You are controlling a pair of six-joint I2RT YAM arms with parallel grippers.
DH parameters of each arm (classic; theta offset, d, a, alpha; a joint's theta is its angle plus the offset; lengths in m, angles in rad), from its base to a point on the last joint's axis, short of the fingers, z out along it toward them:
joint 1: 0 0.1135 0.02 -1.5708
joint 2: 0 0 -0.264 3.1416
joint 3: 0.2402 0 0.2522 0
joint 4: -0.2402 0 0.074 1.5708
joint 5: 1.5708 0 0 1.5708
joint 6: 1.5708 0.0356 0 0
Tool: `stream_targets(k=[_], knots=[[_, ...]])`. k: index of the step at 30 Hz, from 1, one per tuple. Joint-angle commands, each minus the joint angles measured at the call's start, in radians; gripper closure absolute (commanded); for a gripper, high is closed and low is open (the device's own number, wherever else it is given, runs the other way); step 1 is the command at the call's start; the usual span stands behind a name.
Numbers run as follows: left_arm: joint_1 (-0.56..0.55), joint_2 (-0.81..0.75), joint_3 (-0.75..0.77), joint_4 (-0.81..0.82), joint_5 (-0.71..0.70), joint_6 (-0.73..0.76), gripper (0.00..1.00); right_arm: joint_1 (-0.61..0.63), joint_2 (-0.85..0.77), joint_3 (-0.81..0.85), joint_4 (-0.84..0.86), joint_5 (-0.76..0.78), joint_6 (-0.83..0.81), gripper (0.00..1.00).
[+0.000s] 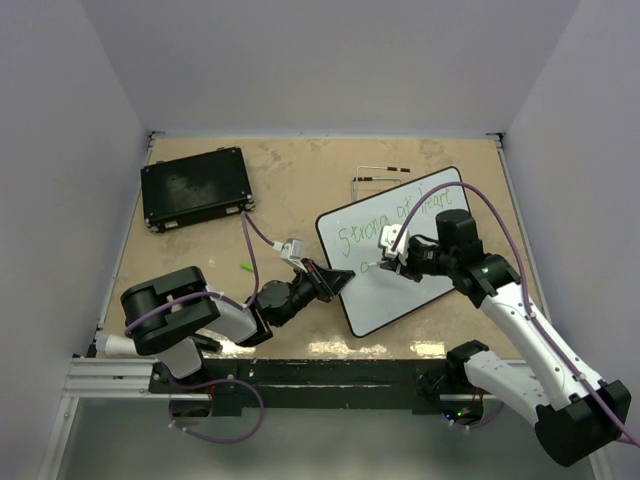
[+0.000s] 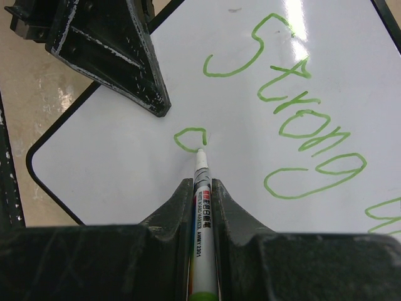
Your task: Write a sentence on the whiteboard
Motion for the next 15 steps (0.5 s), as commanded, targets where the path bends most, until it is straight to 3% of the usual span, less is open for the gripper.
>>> stream_targets(k=[1, 15], knots=[[-0.006, 0.015, 0.025, 0.087, 0.001, 0.108, 1.0, -0.003, 0.003, 0.025, 0.069, 0.038, 0.033, 1.0], [-0.006, 0.005, 0.025, 0.076, 0.003, 0.117, 1.0, -0.002, 0.023, 0.03, -0.002, 0.019, -0.026, 1.0]])
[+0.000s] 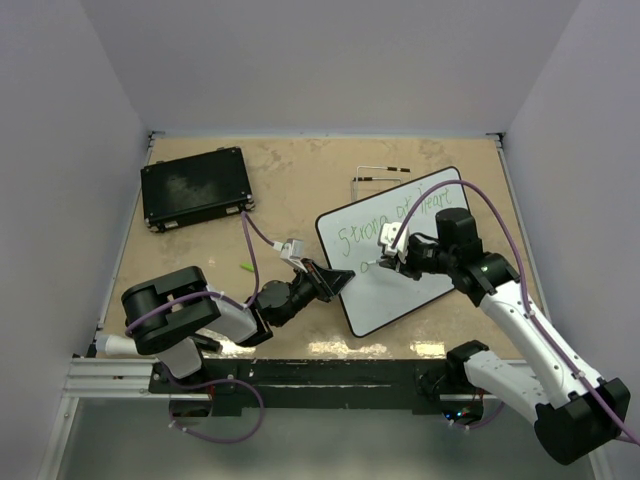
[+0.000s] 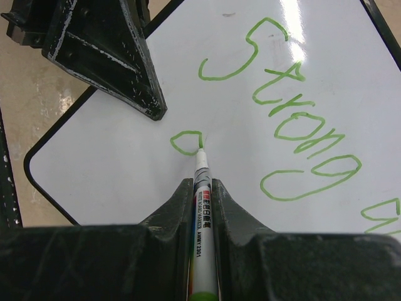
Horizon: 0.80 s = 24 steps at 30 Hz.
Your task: Write a sentence on the whiteboard
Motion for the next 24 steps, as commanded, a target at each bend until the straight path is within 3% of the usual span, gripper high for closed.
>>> stream_targets(k=[1, 17, 24], knots=[[-0.006, 0.005, 0.026, 0.074, 0.001, 0.117, 1.0, -0.001, 0.015, 0.027, -0.052, 0.013, -0.058, 1.0], [-0.006, 0.002, 0.023, 0.077, 0.003, 0.12, 1.0, 0.001, 0.0, 0.036, -0.124, 0.04, -0.095, 1.0], [-0.006, 0.013, 0.017, 0.084, 0.006, 0.117, 1.0, -0.002, -0.042, 0.132, -0.136, -0.017, -0.077, 1.0]])
